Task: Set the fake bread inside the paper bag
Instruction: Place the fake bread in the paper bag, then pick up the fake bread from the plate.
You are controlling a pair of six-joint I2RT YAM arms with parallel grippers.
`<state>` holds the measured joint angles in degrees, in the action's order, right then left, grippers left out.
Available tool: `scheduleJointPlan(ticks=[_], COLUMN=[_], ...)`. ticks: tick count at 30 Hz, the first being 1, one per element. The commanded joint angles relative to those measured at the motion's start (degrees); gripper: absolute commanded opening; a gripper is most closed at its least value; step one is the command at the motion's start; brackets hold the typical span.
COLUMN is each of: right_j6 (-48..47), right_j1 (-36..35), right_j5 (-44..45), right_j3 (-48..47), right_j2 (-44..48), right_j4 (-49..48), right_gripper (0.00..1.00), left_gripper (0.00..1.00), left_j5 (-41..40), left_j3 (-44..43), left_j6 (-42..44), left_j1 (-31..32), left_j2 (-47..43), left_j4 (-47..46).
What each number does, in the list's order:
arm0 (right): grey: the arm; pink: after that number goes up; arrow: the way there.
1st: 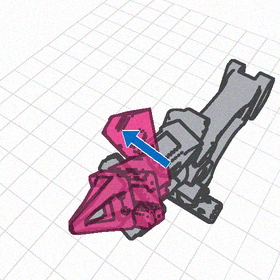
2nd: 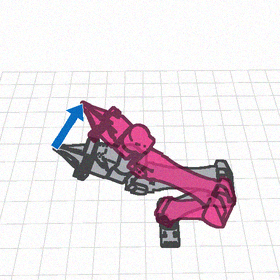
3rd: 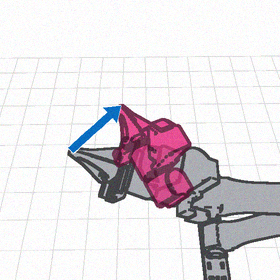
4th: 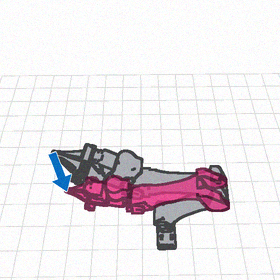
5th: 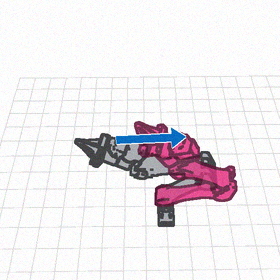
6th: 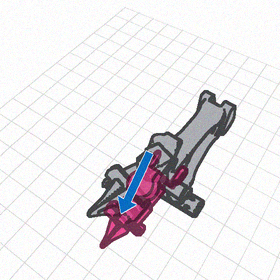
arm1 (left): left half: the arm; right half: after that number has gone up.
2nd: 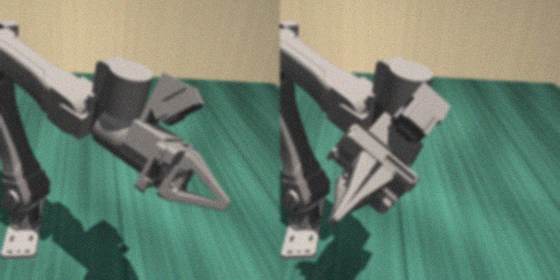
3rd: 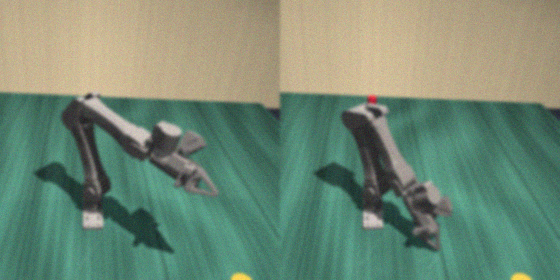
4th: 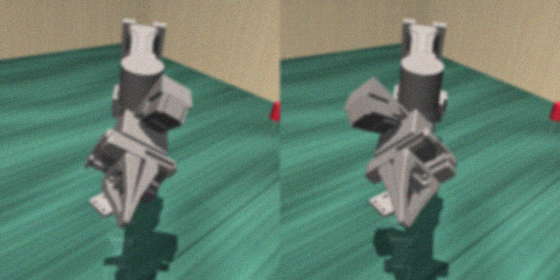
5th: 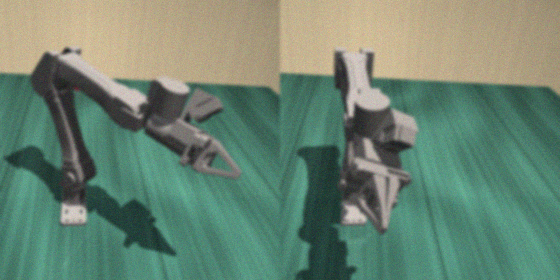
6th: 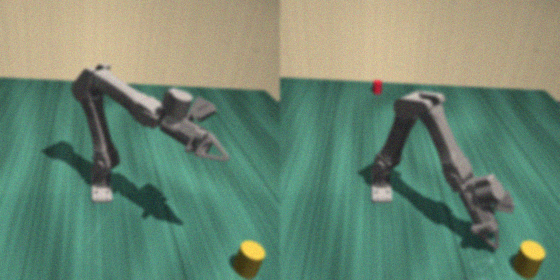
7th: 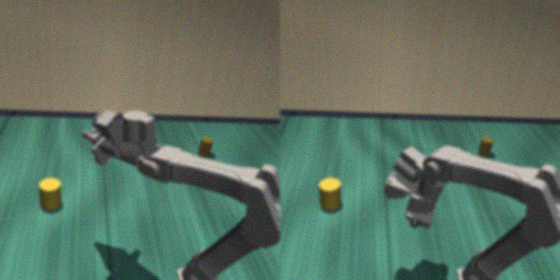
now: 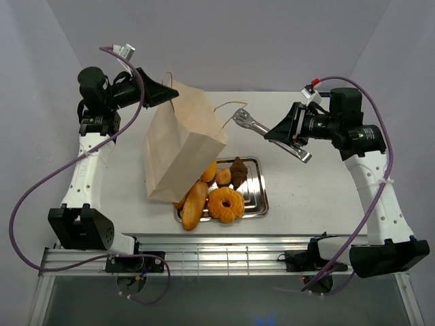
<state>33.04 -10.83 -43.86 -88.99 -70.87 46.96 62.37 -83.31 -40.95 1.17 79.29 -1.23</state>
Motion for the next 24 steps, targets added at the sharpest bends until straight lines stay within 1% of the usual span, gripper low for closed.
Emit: scheduleJointPlan(ticks=[1, 4, 5, 6, 8, 9, 10, 11, 12, 13, 14, 15, 16, 18, 21, 24], right_j6=[0.18, -0.25, -0.69, -1.13, -1.75, -1.57, -1.40, -1.22, -1.48, -1.75, -2.79, -3.50, -4.20, -5.00, -5.00, -5.00], right_j1=[0.46, 0.63, 0.72, 0.72, 0.72, 0.72, 0.72, 0.72, 0.72, 0.72, 0.72, 0.72, 0.72, 0.72, 0.72, 0.63], right_j5=[-0.27, -0.53, -0.35, 0.08, 0.26, 0.09, -0.52, -1.05, -1.06, -0.97, -0.45, 0.26, 0.44, -0.35, -1.76, -2.37], right_j3=[6.27, 8.66, 8.48, 7.87, 8.13, 8.74, 10.92, 11.90, 13.56, 14.28, 14.81, 15.07, 15.16, 15.60, 17.09, 20.25], right_j2=[1.70, 1.79, 1.44, 1.26, 1.26, 1.44, 1.52, 1.79, 1.96, 2.14, 2.23, 2.14, 1.97, 1.96, 2.31, 3.19], right_j4=[-8.72, -10.66, -10.57, -10.57, -11.10, -11.88, -12.94, -14.25, -14.61, -14.88, -14.97, -14.53, -14.01, -14.09, -15.14, -16.72], right_gripper=[0.40, 0.40, 0.40, 0.40, 0.40, 0.40, 0.40, 0.40, 0.40, 0.40, 0.40, 0.40, 0.40, 0.40, 0.40, 0.41], left_gripper=[0.00, 0.00, 0.00, 0.00, 0.00, 0.00, 0.00, 0.00, 0.00, 0.00, 0.00, 0.00, 0.00, 0.00, 0.00, 0.00], left_j5=[5.03, 6.36, 6.01, 5.14, 3.55, 3.38, 3.63, 3.90, 4.34, 5.56, 5.92, 5.75, 3.83, 1.02, -4.96, -9.54], left_j3=[-8.95, -12.31, -12.67, -12.41, -9.87, -7.94, -5.31, 1.15, 5.22, 9.44, 16.96, 19.73, 21.85, 24.93, 26.18, 27.67], left_j6=[1.05, 0.17, 0.86, 1.65, 3.76, 4.21, 4.12, 3.69, 2.90, 1.67, -0.69, -1.32, -1.15, 1.39, 5.17, 6.85], left_j1=[-0.82, -2.04, -3.88, -4.85, -9.15, -10.47, -13.27, -14.95, -18.19, -19.87, -21.46, -23.82, -24.37, -24.64, -24.64, -24.72], left_j2=[4.09, 6.93, 6.93, 6.59, 4.92, 3.96, 3.08, 0.54, -0.79, -2.37, -5.43, -6.85, -8.26, -12.02, -15.20, -17.40], left_j4=[-2.80, -2.20, -1.32, 1.47, 5.53, 7.63, 8.43, 8.62, 7.31, 5.21, 3.54, 2.22, 2.55, 6.32, 12.64, 15.56])
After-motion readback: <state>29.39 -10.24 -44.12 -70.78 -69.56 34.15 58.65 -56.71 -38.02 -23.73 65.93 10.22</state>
